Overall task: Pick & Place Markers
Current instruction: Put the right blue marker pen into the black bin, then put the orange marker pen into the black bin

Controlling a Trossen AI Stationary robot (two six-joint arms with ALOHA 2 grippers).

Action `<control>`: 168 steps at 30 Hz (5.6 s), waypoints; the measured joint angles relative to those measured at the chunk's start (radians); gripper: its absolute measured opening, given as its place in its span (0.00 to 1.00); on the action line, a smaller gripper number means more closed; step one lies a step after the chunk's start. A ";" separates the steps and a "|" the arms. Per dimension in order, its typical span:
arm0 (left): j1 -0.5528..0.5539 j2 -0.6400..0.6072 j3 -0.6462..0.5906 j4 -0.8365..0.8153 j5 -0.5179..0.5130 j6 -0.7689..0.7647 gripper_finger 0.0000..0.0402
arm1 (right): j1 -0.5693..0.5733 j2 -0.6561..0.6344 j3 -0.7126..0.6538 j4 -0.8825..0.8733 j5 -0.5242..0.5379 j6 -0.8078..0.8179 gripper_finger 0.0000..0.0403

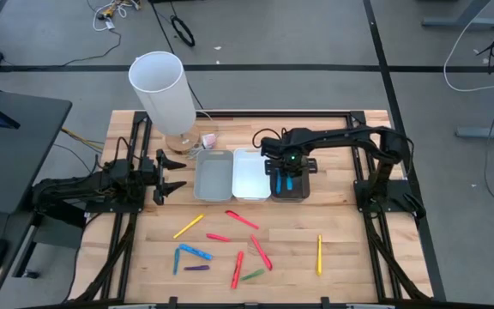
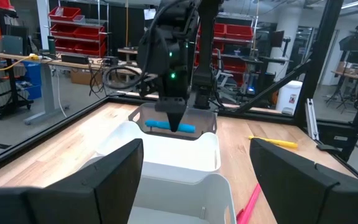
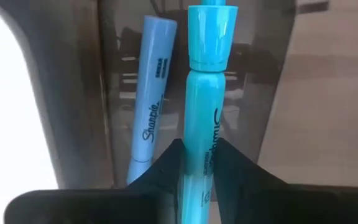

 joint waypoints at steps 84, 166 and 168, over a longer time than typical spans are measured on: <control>0.000 0.000 0.000 0.000 0.000 0.000 0.75 | 0.008 -0.035 0.015 0.003 -0.041 -0.035 0.41; 0.000 0.000 0.000 0.000 0.000 0.000 0.75 | 0.504 -0.030 0.605 -0.149 0.041 -1.918 0.41; 0.000 0.000 0.000 0.000 0.000 0.000 0.75 | 0.515 -0.016 0.605 -0.119 0.041 -1.918 0.41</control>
